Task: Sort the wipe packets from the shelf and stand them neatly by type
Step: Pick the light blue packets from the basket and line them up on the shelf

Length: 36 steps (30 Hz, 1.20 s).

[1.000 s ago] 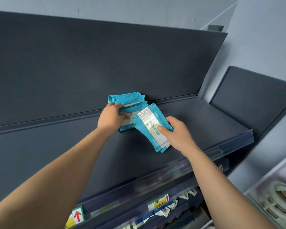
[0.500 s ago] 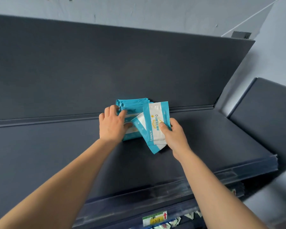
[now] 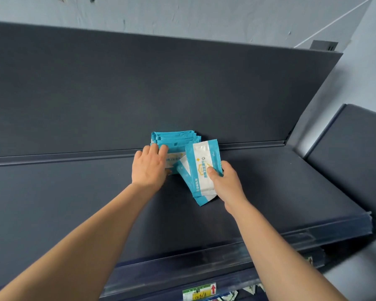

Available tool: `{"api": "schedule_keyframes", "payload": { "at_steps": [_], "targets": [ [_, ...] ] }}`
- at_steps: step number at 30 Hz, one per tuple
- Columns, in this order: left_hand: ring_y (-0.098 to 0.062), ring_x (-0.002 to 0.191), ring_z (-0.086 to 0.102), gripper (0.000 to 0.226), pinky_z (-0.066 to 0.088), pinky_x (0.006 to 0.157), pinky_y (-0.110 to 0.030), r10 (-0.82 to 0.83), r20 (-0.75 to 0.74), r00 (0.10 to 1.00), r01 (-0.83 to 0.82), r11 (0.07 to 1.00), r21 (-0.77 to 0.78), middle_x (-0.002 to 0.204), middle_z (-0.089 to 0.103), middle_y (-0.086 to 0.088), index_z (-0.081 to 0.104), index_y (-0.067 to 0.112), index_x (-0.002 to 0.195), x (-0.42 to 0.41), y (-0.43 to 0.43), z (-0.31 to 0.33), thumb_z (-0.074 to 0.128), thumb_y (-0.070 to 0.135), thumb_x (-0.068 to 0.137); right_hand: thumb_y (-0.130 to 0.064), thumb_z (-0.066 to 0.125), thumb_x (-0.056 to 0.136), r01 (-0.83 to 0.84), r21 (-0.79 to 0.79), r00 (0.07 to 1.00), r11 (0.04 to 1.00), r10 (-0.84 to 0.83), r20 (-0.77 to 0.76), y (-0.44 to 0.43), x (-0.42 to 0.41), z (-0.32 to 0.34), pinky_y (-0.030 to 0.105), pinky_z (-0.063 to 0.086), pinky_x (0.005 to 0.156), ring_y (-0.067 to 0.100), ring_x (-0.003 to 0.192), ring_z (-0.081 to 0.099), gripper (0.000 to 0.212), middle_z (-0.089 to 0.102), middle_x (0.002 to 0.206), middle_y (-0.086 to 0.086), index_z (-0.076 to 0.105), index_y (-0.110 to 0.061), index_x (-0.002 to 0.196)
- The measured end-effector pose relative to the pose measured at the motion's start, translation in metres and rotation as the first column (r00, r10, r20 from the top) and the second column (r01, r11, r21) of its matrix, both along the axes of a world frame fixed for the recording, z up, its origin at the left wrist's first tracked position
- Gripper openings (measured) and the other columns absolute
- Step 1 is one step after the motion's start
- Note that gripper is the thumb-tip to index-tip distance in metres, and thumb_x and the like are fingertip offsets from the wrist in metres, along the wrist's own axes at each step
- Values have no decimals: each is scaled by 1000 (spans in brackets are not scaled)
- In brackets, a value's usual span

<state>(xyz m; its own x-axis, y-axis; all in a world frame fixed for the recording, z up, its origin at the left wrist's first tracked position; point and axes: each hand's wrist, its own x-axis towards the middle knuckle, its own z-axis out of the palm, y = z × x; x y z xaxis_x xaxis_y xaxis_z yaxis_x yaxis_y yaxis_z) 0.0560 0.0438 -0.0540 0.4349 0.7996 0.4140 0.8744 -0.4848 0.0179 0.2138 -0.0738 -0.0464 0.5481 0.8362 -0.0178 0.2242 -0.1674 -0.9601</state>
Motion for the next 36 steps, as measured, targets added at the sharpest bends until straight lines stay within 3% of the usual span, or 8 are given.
{"api": "schedule_keyframes", "payload": {
  "at_steps": [4, 6, 11, 15, 20, 28, 32, 36],
  "targets": [
    [-24, 105, 55, 40, 41, 84, -34, -37, 96, 995, 45, 996, -77, 116, 55, -1, 48, 20, 121, 4, -4, 3, 63, 25, 84, -26, 51, 99, 21, 19, 993, 1000, -18, -114, 3, -1, 3, 20, 50, 62, 5, 92, 62, 17, 62, 111, -4, 52, -15, 112],
    [-24, 99, 58, 30, 46, 75, -34, -33, 311, 950, 76, 989, -128, 111, 61, 1, 60, 20, 116, 3, -13, 8, 52, 17, 87, -25, 50, 99, 34, 39, 983, 999, -26, -180, 5, -1, 3, 21, 50, 64, 6, 93, 62, 17, 63, 111, -5, 53, -15, 112],
    [-20, 79, 68, 33, 58, 73, -40, 252, 777, 577, 329, 799, -504, 90, 71, 0, 56, 22, 121, 8, -31, 20, 55, 29, 88, -24, 50, 99, 25, 103, 945, 994, 10, -326, 9, -7, 4, 22, 50, 67, 6, 93, 63, 17, 65, 110, -5, 54, -17, 114],
    [-17, 82, 70, 20, 59, 64, -34, 333, 805, 491, 516, 633, -577, 103, 70, -6, 55, 12, 106, 9, -31, 25, 65, 11, 89, -22, 53, 98, 39, 134, 936, 990, 10, -351, 11, -8, 9, 24, 51, 67, 8, 93, 65, 14, 67, 107, -6, 55, -19, 111],
    [-21, 93, 68, 16, 58, 72, -42, 261, 738, 622, 448, 654, -609, 105, 69, 0, 58, 20, 111, -7, -18, 22, 57, 21, 95, -16, 56, 95, 124, 210, 974, 970, -79, -212, 5, 2, 17, 21, 49, 67, 7, 93, 64, 11, 66, 106, -7, 58, -21, 105],
    [-20, 92, 66, 34, 55, 81, -35, 228, 647, 727, 340, 699, -629, 108, 68, -2, 61, 20, 123, -12, -14, 29, 65, 27, 90, -4, 53, 85, -75, 176, 994, 982, 60, 90, 0, 5, 30, 24, 43, 55, 10, 74, 66, 7, 68, 84, 0, 59, -7, 86],
    [-21, 92, 66, 52, 58, 67, -41, 288, 744, 603, 517, 569, -639, 101, 62, -4, 40, 27, 135, -13, -18, 33, 57, 2, 92, -5, 55, 87, -84, 142, 994, 986, 92, -52, 1, 6, 33, 29, 51, 66, 12, 87, 69, 12, 71, 94, -4, 63, -9, 95],
    [-27, 88, 69, 46, 59, 71, -45, 398, 796, 457, 658, 451, -603, 109, 63, -13, 46, 20, 126, -8, -25, 33, 52, -9, 91, -6, 60, 90, -129, 119, 957, 985, 155, -246, 2, 2, 28, 38, 57, 84, 15, 95, 69, 18, 72, 104, -2, 64, -15, 105]
  ]
}}
